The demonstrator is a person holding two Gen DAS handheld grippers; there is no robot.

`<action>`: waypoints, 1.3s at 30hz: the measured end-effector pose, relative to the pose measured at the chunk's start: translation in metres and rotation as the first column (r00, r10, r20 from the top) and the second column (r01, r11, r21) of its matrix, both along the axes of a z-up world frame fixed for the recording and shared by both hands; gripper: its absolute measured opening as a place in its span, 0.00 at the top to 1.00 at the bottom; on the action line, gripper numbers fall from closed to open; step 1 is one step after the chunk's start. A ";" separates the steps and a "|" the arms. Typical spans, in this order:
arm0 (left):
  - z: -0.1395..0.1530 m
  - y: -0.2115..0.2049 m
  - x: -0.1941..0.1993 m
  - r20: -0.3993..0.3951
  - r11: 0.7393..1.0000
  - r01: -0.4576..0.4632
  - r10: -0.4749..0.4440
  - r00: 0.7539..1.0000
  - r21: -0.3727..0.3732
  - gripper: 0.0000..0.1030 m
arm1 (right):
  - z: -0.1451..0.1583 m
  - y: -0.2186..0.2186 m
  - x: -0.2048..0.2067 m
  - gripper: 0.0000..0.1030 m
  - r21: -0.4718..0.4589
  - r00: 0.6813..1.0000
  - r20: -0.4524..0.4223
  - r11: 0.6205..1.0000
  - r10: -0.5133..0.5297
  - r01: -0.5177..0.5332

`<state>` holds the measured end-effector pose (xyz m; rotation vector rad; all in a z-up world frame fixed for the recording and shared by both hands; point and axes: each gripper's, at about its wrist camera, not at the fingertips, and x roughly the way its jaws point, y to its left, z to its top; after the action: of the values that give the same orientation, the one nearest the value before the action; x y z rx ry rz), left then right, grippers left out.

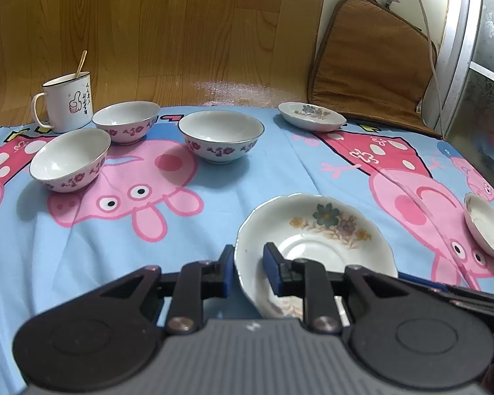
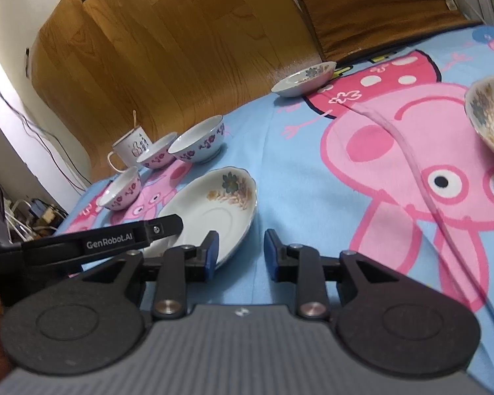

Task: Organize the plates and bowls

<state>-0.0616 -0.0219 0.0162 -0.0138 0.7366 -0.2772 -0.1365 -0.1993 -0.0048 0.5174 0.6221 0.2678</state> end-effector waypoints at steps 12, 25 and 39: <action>0.001 0.000 0.000 -0.017 1.000 0.007 -0.007 1.000 -0.023 0.81 | 0.009 0.014 -0.005 0.81 -0.128 0.999 0.034 0.992 0.007 -0.003; 0.026 -0.102 0.005 0.017 0.968 0.249 -0.249 0.968 -0.036 0.82 | 0.028 -0.057 -0.046 0.82 -0.174 0.952 0.172 0.943 -0.254 0.283; 0.021 -0.227 0.005 0.004 0.886 0.463 -0.463 0.886 0.000 0.92 | 0.023 -0.122 -0.064 0.93 -0.222 0.864 0.232 0.840 -0.447 0.495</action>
<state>-0.0569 -0.2486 0.0372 0.1656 0.7291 -0.7363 -0.2008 -0.3218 0.0181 0.3588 0.3371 -0.2443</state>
